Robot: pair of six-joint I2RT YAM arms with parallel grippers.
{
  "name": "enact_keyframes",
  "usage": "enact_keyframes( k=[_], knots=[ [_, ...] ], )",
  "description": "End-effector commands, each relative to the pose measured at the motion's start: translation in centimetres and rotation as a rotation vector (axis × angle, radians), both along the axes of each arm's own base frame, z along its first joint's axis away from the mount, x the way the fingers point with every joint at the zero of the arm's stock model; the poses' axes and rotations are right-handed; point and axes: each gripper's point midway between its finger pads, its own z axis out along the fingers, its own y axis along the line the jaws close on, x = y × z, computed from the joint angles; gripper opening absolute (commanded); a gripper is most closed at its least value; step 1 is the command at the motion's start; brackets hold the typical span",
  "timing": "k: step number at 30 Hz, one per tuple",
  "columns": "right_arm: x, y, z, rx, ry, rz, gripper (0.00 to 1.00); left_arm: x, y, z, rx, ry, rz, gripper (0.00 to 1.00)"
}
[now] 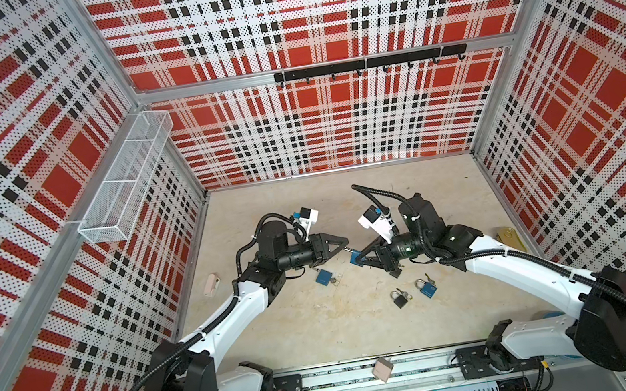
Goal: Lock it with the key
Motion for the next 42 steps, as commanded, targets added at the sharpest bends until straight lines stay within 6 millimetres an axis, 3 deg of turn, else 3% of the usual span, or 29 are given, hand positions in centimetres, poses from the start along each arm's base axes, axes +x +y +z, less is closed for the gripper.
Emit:
enact_keyframes(
  k=[1,21,32,42],
  knots=[
    [1.2,0.3,1.4,0.025,-0.054,-0.005,0.00,-1.0,0.2,1.8,-0.055,-0.041,-0.035,0.32],
    [1.8,0.5,1.0,0.087,0.059,0.039,0.00,-1.1,0.6,2.9,-0.116,-0.061,-0.045,0.32],
    [1.2,0.9,1.2,0.117,0.100,0.076,0.00,0.9,0.8,3.6,-0.114,-0.096,0.025,0.33],
    [1.4,0.8,1.0,0.109,0.105,0.065,0.00,1.4,0.1,3.9,-0.147,-0.093,0.011,0.32]
  ],
)
